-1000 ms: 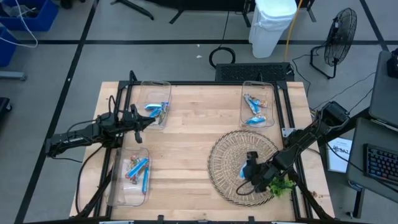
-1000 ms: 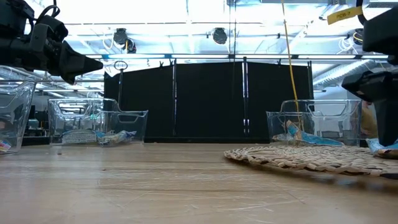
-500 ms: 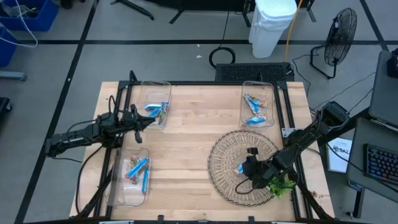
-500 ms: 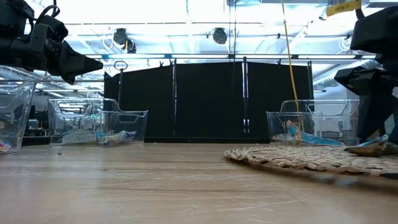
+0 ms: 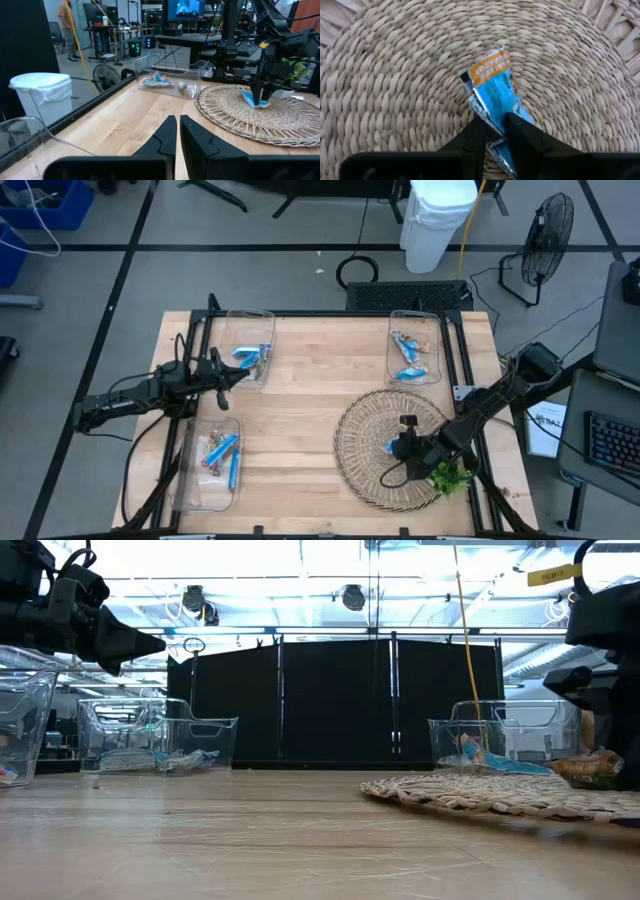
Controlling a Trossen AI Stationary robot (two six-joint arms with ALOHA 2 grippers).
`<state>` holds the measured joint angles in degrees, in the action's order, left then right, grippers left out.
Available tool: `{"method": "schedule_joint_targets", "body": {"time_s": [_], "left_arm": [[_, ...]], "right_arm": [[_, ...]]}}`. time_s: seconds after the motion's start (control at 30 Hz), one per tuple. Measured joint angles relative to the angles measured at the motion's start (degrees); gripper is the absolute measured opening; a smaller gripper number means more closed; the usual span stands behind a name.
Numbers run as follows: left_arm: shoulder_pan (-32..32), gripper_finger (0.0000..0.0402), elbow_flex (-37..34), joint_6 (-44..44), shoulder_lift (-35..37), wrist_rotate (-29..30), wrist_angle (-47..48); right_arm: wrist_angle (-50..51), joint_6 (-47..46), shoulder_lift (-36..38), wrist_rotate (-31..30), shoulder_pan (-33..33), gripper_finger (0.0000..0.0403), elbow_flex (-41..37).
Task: Pick and place Granola Bars by type
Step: Put the yellow granola bar into the top right transparent bin
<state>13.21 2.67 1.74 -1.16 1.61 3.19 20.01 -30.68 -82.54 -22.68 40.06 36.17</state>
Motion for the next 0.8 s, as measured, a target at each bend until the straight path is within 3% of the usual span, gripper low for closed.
{"method": "schedule_joint_targets", "body": {"time_s": [0.27,0.5,0.8], "left_arm": [[0.0,0.0031,0.0,0.0,0.0,0.0,0.0],[0.0,0.0031,0.0,0.0,0.0,0.0,0.0],[0.0,0.0031,0.0,0.0,0.0,0.0,0.0]], "right_arm": [[-3.8,5.6,-0.1,1.1,-0.7,0.0007,-0.2],[-8.2,7.7,1.1,2.4,-1.8,0.0005,-0.3],[-11.6,13.3,11.6,1.9,-3.4,0.0003,-0.3]]}}
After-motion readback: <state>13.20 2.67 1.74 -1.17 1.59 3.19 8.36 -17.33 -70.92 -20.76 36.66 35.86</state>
